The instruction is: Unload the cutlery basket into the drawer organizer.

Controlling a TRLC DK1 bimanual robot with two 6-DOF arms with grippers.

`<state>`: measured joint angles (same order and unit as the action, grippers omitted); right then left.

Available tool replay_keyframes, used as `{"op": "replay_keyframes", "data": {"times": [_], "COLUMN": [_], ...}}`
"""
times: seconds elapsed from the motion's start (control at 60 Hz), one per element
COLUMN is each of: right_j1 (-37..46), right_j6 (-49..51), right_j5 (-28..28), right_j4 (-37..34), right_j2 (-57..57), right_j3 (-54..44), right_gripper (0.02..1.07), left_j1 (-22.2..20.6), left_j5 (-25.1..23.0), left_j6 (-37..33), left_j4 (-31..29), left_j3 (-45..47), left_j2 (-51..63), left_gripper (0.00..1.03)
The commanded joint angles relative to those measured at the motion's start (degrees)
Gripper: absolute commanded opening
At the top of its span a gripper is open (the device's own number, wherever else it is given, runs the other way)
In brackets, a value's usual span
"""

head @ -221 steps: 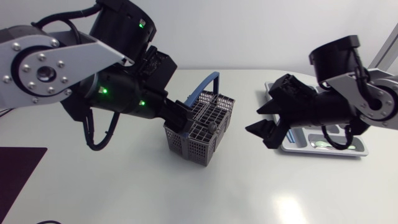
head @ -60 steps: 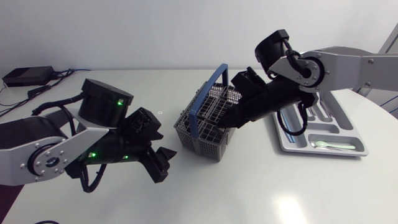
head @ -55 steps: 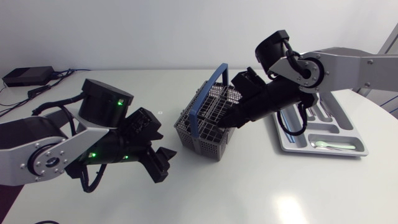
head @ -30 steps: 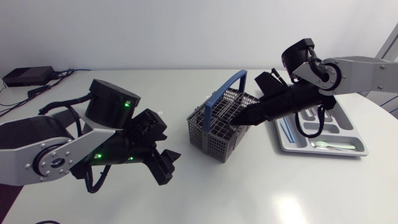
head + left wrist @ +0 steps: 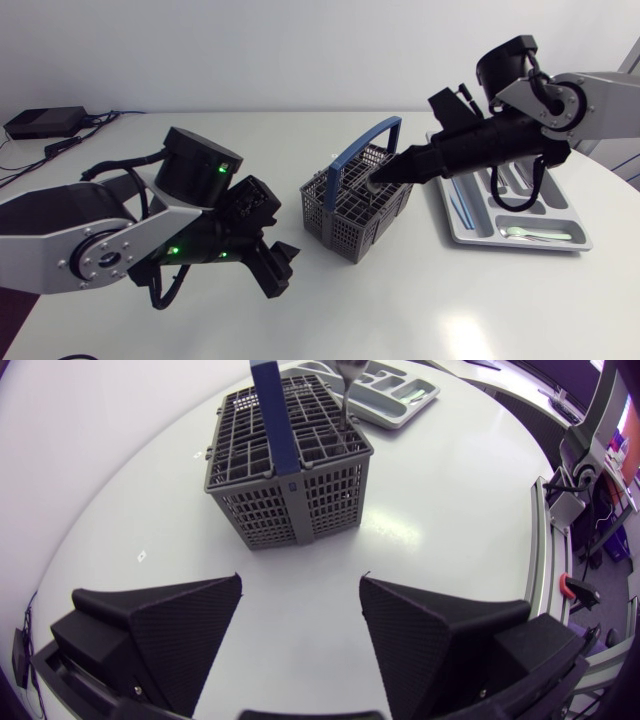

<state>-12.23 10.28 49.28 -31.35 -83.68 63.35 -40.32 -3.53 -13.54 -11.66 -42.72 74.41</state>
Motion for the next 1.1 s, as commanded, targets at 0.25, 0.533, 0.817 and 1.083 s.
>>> {"op": "replay_keyframes", "data": {"times": [0.25, 0.533, 0.817, 1.083], "right_j1": [5.2, 21.7, 34.9, 42.3], "right_j6": [-4.2, 3.0, 19.0, 25.8], "right_j5": [5.9, 7.9, -3.8, -14.6], "right_j4": [-4.1, -9.5, -8.1, 1.1], "right_j2": [7.0, 11.3, 7.0, 1.8], "right_j3": [5.1, 4.4, -3.9, -9.3], "right_gripper": [0.08, 0.08, 0.08, 0.08], "left_j1": [-0.5, -0.5, -0.6, -0.6], "left_j5": [0.5, 0.5, 0.6, 1.3], "left_j6": [0.6, 0.8, 0.8, 0.8], "left_j4": [0.0, 0.1, 0.0, -0.1], "left_j3": [-1.4, -1.2, -2.0, -2.5], "left_j2": [1.1, 1.2, 1.3, 1.8], "left_gripper": [0.97, 0.97, 0.97, 0.97]}}
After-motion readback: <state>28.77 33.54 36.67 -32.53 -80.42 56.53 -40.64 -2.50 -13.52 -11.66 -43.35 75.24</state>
